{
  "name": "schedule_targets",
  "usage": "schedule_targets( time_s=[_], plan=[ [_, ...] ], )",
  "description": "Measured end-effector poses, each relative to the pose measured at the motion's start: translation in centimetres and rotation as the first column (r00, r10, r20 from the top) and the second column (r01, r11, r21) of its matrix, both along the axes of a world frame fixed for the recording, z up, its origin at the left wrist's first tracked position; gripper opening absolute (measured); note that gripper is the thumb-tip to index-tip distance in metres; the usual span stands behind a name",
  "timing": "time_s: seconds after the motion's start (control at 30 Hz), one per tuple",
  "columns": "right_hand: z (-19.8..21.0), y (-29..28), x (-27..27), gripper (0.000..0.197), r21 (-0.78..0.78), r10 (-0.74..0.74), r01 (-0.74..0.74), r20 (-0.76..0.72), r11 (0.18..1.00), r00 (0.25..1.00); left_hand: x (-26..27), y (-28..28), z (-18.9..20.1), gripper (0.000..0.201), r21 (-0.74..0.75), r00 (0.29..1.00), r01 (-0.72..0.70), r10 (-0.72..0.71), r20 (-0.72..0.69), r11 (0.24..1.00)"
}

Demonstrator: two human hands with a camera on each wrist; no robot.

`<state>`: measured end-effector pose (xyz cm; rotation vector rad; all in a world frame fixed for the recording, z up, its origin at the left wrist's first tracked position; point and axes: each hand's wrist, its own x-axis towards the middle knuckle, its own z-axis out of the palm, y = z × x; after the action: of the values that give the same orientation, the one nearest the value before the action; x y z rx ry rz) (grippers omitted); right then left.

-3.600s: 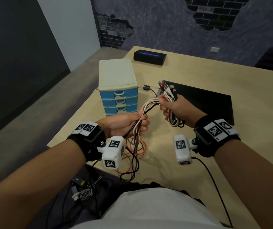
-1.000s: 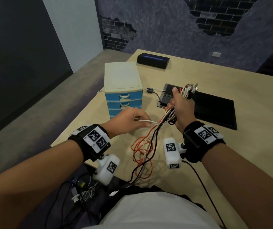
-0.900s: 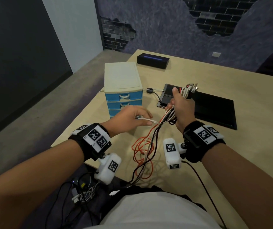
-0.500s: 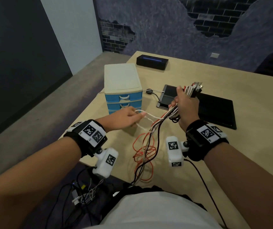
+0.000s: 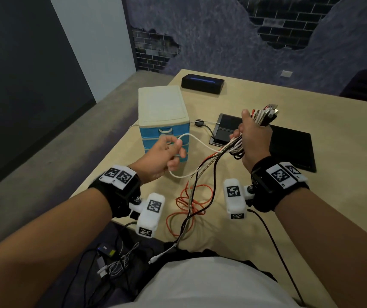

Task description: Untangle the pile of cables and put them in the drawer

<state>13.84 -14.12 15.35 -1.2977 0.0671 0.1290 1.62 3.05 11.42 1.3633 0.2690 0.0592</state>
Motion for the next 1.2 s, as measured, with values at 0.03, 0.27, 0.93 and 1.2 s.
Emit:
schedule_targets(
  time_s=[0.03,0.27,0.93,1.2],
  plan=[
    [0.1,0.0,0.1,0.022,0.0,-0.007,0.007,0.004,1.0,1.0,-0.2,0.0,-0.1,0.015,0.09,0.998,0.061,-0.058,-0.032,0.994],
    [0.6,-1.0,1.3,0.022,-0.001,-0.073,0.073,0.026,0.997,0.997,-1.8,0.6,-2.3,0.055,0.539,0.846,0.522,-0.326,-0.421,0.661],
    [0.4,-1.2,1.2,0.023,0.066,-0.051,0.051,0.003,0.997,0.999,-4.1,2.5,-6.8,0.065,0.274,0.932,0.147,-0.041,-0.359,0.95],
    [0.5,-0.8,0.7,0.023,0.092,-0.03,0.03,-0.001,0.995,1.0,-4.1,2.5,-8.2,0.069,0.748,0.911,0.21,0.152,-0.384,0.63]
  ],
)
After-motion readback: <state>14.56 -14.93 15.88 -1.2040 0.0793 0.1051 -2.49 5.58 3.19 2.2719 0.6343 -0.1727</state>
